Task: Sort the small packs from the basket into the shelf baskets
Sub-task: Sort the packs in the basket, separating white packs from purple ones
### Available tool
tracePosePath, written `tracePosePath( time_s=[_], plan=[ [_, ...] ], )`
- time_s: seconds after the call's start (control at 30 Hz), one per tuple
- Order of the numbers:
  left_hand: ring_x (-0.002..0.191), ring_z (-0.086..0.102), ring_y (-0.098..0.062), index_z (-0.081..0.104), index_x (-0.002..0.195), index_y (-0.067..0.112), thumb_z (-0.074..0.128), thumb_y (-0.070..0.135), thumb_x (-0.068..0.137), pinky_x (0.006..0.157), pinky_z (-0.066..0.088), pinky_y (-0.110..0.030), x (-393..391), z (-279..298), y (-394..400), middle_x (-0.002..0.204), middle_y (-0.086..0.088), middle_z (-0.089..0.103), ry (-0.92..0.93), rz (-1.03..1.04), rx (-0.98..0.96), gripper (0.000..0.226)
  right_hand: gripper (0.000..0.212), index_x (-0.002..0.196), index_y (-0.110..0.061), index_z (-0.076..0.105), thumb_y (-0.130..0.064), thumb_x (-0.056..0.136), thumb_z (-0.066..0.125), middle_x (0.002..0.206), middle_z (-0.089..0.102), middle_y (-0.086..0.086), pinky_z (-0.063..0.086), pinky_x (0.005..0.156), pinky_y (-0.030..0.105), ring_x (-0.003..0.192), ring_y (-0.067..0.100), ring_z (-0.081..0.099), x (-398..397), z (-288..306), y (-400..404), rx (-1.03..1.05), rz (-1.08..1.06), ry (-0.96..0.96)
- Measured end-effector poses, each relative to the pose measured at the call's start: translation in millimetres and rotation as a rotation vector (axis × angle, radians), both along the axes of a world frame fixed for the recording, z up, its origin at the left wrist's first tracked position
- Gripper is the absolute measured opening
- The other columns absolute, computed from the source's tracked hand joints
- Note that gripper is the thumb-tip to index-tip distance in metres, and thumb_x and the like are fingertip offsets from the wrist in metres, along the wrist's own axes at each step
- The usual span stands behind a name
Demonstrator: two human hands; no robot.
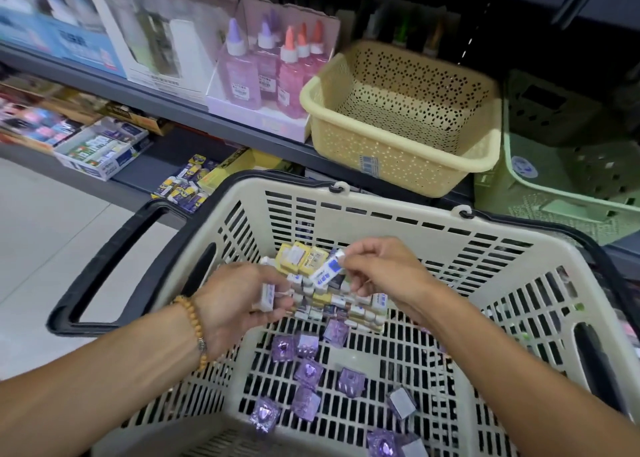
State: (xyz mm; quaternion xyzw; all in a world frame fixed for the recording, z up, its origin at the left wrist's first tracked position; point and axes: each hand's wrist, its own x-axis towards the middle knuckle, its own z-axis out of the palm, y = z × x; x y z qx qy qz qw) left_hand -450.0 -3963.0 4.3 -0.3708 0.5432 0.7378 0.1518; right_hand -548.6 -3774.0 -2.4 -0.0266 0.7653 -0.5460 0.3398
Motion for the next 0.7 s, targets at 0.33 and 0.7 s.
tracePosePath(
  time_s=[0.33,0.7],
  plan=[
    [0.081,0.072,-0.027,0.060,0.108,-0.003,0.062,-0.006,0.085,0.067,0.061,-0.033,0.3,1.5,-6.5,0.096,-0.021,0.073,0.055,0.052,0.108,0.024,0.018,0.085,-0.016,0.069,-0.006,0.094,0.057,0.081,0.070,0.008,0.050,0.051,0.020,0.056,0.010,0.061,1.1,-18.1,-32.8,0.066,-0.113,0.100],
    [0.083,0.072,-0.028,0.055,0.105,0.004,0.051,0.005,0.096,0.065,0.058,-0.032,-6.9,4.4,13.6,0.100,-0.015,0.073,0.072,0.022,0.033,0.010,0.019,0.093,-0.001,0.071,-0.015,0.096,0.059,0.067,0.062,0.005,0.043,0.047,0.023,0.050,0.011,0.051,-2.7,-5.8,-3.0,0.042,-0.045,0.003]
  ],
)
